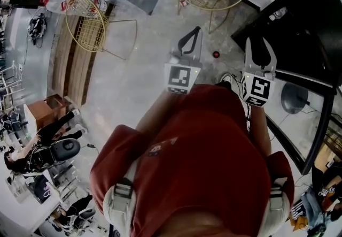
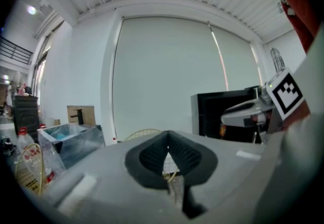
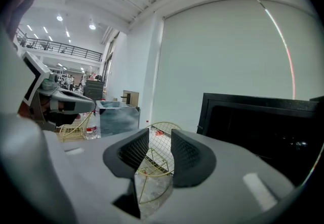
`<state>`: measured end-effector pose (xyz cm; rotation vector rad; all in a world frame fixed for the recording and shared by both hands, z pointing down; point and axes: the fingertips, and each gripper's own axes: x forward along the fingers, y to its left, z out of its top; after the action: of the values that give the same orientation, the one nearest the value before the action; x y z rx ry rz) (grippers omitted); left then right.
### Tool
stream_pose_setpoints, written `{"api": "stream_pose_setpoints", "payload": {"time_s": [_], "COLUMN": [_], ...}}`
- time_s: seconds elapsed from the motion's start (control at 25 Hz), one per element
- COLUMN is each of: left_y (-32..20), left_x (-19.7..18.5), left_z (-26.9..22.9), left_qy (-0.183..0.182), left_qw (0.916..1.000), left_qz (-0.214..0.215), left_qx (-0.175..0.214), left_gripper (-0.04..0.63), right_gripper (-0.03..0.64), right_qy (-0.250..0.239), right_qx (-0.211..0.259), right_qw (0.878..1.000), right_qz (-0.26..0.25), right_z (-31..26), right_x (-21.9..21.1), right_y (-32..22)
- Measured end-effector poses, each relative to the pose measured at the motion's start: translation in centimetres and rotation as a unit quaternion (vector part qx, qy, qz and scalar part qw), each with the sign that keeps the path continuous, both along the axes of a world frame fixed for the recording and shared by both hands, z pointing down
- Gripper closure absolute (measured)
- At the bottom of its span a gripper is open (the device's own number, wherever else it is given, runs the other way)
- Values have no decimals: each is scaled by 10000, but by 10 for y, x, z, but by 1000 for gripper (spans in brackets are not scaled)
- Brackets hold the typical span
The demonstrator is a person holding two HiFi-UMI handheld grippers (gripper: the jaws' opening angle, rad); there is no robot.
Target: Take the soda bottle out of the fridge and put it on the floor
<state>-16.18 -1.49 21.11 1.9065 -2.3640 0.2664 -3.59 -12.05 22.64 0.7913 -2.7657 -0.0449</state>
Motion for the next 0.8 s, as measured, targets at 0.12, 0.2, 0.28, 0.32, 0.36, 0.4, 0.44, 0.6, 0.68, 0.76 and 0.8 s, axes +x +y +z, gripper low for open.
{"api": "stream_pose_setpoints", "payload": {"time_s": [0.12, 0.2, 0.28, 0.32, 0.36, 0.4, 0.44, 0.6, 0.68, 0.76, 0.8], "left_y": [1, 2, 3, 4, 5, 5, 5, 4, 2, 2, 2], "left_x": [1, 2, 2, 3, 3, 3, 3, 6, 7, 9, 10], "left_z": [-1, -1, -3, -4, -5, -7, -8, -8, -7, -5, -5], "left_qy": [1, -1, -7, 0, 17, 38, 48, 15, 6, -2, -23], "left_qw": [10000, 10000, 10000, 10000, 10000, 10000, 9999, 9999, 9999, 9999, 9999], "left_qz": [-6, -9, -3, 2, 2, -2, -4, 38, 55, 61, 69], "left_qx": [12, 14, 22, 35, 57, 84, 103, 108, 120, 117, 106], "left_gripper": [595, 595, 595, 595, 595, 595, 595, 595, 595, 595, 595], "right_gripper": [505, 536, 582, 604, 617, 617, 617, 617, 617, 617, 617], "right_qy": [-61, -104, -132, -147, -150, -146, -140, -136, -128, -95, -91], "right_qx": [-32, -93, -117, -118, -121, -126, -133, -124, -117, -102, -99], "right_qw": [10000, 9999, 9998, 9998, 9998, 9998, 9998, 9998, 9998, 9999, 9999], "right_qz": [-8, -11, -10, -18, -30, -44, -53, -3, 47, 60, 62], "right_z": [-1, -1, -3, -4, -5, -7, -7, -8, -8, -6, -5], "right_x": [1, 1, 1, 1, 1, 0, 0, 1, 3, 6, 8], "right_y": [1, 2, 4, 5, 6, 8, 9, 10, 8, 7, 7]}}
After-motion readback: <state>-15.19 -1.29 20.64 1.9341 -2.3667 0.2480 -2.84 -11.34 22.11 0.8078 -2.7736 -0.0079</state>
